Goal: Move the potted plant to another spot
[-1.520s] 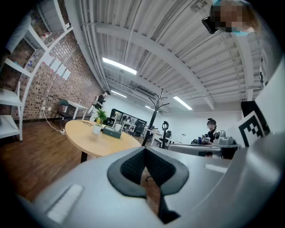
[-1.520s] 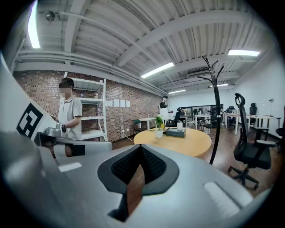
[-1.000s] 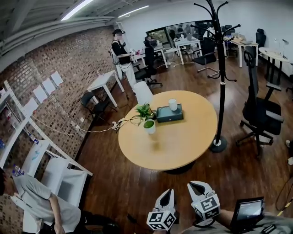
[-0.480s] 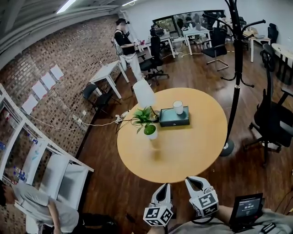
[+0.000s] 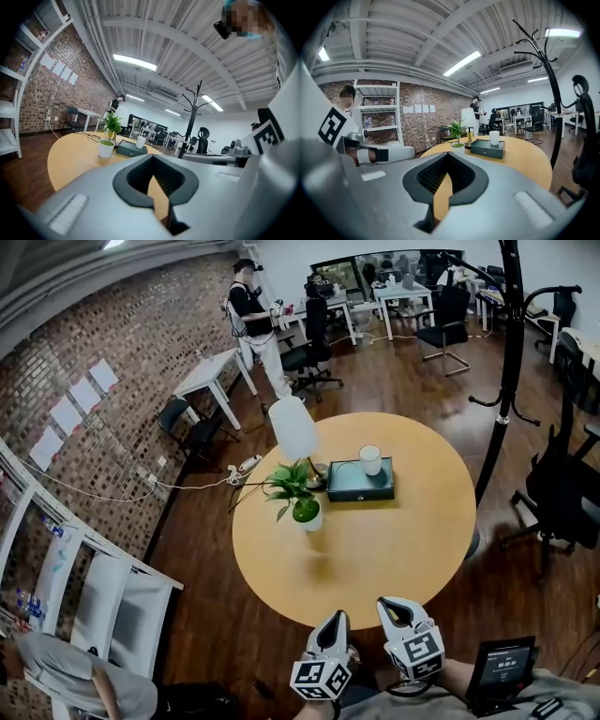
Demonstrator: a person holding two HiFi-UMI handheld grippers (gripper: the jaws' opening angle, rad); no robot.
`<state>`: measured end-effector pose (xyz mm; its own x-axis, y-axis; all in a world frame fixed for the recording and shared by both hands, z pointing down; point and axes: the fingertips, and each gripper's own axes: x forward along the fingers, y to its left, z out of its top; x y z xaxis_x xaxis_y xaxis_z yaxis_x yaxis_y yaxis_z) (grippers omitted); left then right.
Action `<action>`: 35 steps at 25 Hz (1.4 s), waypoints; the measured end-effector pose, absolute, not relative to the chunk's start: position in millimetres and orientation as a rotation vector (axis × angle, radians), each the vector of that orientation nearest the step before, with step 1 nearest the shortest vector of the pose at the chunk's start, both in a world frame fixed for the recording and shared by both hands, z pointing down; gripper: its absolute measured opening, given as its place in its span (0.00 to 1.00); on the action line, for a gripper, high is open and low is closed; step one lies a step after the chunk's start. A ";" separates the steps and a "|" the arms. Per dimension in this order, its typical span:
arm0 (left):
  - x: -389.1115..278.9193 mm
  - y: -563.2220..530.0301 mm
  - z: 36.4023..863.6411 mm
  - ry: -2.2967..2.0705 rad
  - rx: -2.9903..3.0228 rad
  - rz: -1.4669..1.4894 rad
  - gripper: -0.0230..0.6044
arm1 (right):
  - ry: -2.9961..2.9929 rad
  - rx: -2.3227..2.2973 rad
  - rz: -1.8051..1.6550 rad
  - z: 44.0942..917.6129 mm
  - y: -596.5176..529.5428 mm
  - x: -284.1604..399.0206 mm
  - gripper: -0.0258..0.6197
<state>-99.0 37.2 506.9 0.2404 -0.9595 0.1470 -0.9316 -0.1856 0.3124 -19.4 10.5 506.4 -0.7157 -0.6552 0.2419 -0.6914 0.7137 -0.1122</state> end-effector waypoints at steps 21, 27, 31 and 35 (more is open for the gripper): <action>-254.1 -119.9 532.1 -1.591 2.279 -0.055 0.04 | -2.547 1.305 0.300 529.6 -137.9 -151.9 0.04; -260.7 -154.6 561.0 -1.636 2.246 0.008 0.04 | -2.525 1.266 0.292 551.8 -175.1 -157.0 0.04; -264.7 -174.8 575.7 -1.673 2.222 0.044 0.04 | -2.519 1.233 0.289 561.2 -194.8 -160.7 0.04; -271.4 -191.9 596.9 -1.731 2.181 0.116 0.04 | -2.517 1.187 0.321 575.3 -209.3 -165.3 0.05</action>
<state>-271.4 -191.9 596.9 0.2489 -0.9275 0.2790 -0.9565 -0.1901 0.2214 -165.3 -209.3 575.3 -0.5940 -0.7014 0.3940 -0.7778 0.6258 -0.0584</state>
